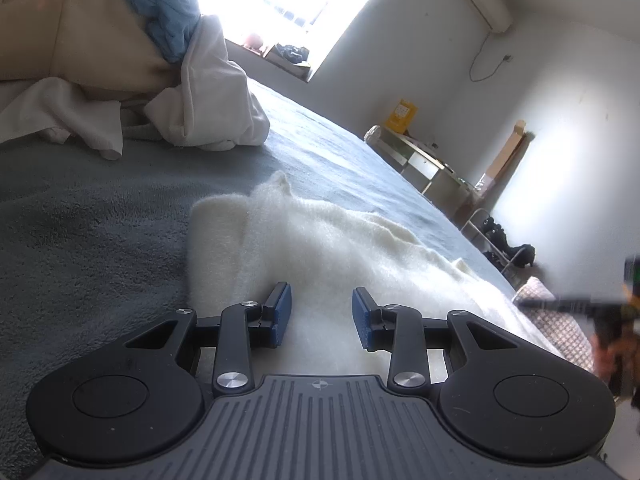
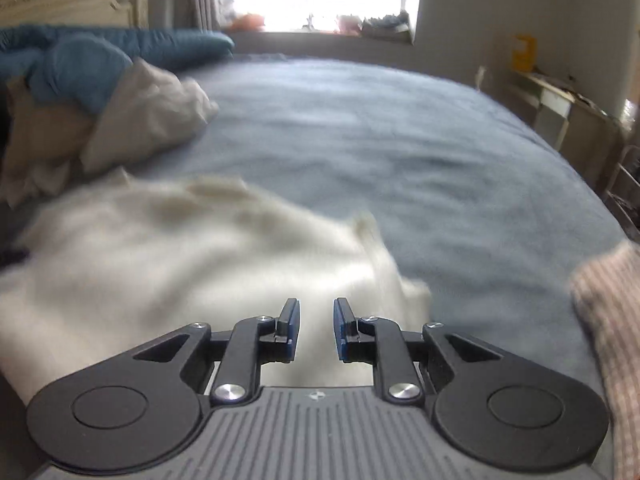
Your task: Fold clothes
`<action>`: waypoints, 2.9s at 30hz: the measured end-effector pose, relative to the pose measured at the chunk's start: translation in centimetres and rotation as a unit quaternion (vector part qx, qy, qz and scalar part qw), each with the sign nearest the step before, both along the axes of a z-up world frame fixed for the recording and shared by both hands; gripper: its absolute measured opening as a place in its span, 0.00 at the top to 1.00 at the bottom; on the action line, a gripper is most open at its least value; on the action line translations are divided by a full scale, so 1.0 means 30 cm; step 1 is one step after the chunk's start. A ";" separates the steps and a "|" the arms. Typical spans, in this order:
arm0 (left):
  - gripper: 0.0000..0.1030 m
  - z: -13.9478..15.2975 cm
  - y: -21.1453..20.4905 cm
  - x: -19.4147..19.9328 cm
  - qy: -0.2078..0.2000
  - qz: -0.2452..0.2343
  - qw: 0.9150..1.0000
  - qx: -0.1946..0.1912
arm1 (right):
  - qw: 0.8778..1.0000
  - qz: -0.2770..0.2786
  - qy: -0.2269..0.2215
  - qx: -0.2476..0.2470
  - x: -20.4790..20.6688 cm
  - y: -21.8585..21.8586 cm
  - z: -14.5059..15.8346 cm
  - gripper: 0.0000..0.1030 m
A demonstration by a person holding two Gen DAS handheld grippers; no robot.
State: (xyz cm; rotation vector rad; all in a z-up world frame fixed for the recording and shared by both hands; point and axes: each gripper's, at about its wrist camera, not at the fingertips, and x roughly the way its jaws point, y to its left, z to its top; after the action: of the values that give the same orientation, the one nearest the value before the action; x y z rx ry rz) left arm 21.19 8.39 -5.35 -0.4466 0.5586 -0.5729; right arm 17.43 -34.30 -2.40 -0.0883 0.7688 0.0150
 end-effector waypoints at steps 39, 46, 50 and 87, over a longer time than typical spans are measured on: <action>0.47 0.051 -0.129 -0.392 -0.059 0.048 0.995 0.066 | 0.967 0.020 -0.253 -0.012 -0.551 0.371 -0.074 0.67; 0.58 0.003 -0.045 -0.338 -0.016 0.076 0.997 0.016 | 0.982 -0.060 -0.179 0.022 -0.532 0.144 -0.161 0.66; 0.59 0.015 -0.008 -0.355 -0.009 0.079 0.997 0.014 | 0.967 -0.186 -0.144 0.098 -0.662 -0.161 -0.208 0.69; 0.35 0.230 -0.329 0.173 0.003 0.056 0.984 0.171 | 0.953 -0.020 -0.121 0.279 -0.033 -0.209 -0.023 0.68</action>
State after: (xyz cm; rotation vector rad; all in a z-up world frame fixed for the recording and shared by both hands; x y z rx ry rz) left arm 26.38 -1.47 1.55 -0.1526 0.6194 -0.3583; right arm 16.45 -40.57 -3.09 0.4563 0.4972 0.1796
